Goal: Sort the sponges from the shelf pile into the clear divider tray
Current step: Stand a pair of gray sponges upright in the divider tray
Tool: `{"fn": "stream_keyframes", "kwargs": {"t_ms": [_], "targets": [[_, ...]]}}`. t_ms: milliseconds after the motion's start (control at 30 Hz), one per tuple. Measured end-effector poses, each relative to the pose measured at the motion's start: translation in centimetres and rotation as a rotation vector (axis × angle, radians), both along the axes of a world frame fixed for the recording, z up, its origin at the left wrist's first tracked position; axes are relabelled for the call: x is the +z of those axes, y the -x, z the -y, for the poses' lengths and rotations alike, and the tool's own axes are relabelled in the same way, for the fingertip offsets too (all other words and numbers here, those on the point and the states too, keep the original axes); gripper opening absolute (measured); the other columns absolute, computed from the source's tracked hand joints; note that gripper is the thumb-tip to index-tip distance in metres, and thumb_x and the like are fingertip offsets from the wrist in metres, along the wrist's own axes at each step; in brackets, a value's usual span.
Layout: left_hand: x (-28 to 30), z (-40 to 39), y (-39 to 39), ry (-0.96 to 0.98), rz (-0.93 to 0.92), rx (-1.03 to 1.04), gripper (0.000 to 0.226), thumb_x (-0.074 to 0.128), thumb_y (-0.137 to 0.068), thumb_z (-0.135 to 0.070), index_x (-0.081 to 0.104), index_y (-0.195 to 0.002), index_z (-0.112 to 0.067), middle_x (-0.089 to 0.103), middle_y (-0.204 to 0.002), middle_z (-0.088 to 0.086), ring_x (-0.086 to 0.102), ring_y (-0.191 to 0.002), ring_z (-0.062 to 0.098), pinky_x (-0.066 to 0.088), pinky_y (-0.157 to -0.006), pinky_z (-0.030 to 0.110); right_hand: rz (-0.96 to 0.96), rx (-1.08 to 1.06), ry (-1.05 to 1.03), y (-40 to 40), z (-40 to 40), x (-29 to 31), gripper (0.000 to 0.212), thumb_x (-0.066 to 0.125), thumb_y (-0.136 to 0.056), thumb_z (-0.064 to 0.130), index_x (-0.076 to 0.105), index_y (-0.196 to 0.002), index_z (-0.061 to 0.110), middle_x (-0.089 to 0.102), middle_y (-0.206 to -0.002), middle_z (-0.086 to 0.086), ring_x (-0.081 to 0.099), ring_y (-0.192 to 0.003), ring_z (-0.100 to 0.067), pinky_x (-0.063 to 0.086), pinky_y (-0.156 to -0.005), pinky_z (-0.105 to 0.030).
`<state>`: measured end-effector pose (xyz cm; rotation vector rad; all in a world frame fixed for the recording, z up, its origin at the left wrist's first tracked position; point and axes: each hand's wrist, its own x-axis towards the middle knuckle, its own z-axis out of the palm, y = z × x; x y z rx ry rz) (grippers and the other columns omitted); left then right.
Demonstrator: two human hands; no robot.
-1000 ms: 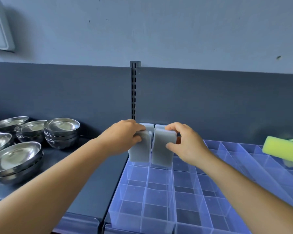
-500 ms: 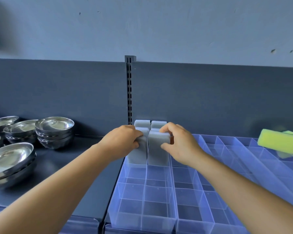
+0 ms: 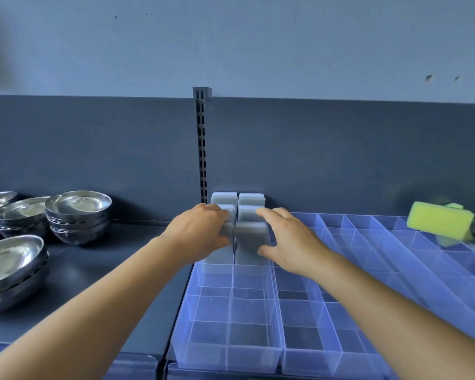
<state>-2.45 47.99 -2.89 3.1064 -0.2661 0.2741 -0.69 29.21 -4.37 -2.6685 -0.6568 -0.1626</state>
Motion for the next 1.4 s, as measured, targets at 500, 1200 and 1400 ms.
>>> {"fn": "stream_keyframes", "kwargs": {"t_ms": [500, 1200, 1400], "targets": [[0.8, 13.1, -1.7, -0.021, 0.118, -0.331, 0.046, 0.050, -0.091, -0.046, 0.048, -0.128, -0.019, 0.053, -0.129, -0.007, 0.046, -0.123, 0.016, 0.041, -0.093, 0.028, 0.053, -0.230, 0.103, 2.4, 13.0, 1.2, 0.079, 0.059, -0.088, 0.039, 0.015, -0.150, 0.018, 0.016, -0.157, 0.005, 0.014, -0.145, -0.015, 0.020, -0.113, -0.027], [-1.0, 41.2, -3.9, -0.012, 0.032, -0.592, 0.052, 0.046, -0.095, -0.045, 0.043, -0.136, -0.014, 0.050, -0.137, 0.003, 0.044, -0.127, 0.023, 0.044, -0.099, 0.038, -0.010, -0.502, 0.149, 4.3, 38.8, 0.1, 0.071, 0.056, -0.090, 0.038, 0.021, -0.148, 0.016, 0.021, -0.156, 0.002, 0.020, -0.143, -0.017, 0.021, -0.113, -0.029], [-1.8, 47.1, -4.3, -0.015, 0.002, -0.651, 0.054, 0.047, -0.094, -0.043, 0.039, -0.139, -0.013, 0.048, -0.139, 0.007, 0.046, -0.126, 0.026, 0.044, -0.099, 0.041, -0.045, -0.565, 0.148, 5.5, 43.6, -0.7, 0.072, 0.055, -0.091, 0.037, 0.018, -0.149, 0.017, 0.019, -0.156, 0.002, 0.019, -0.143, -0.019, 0.021, -0.113, -0.030]]}}
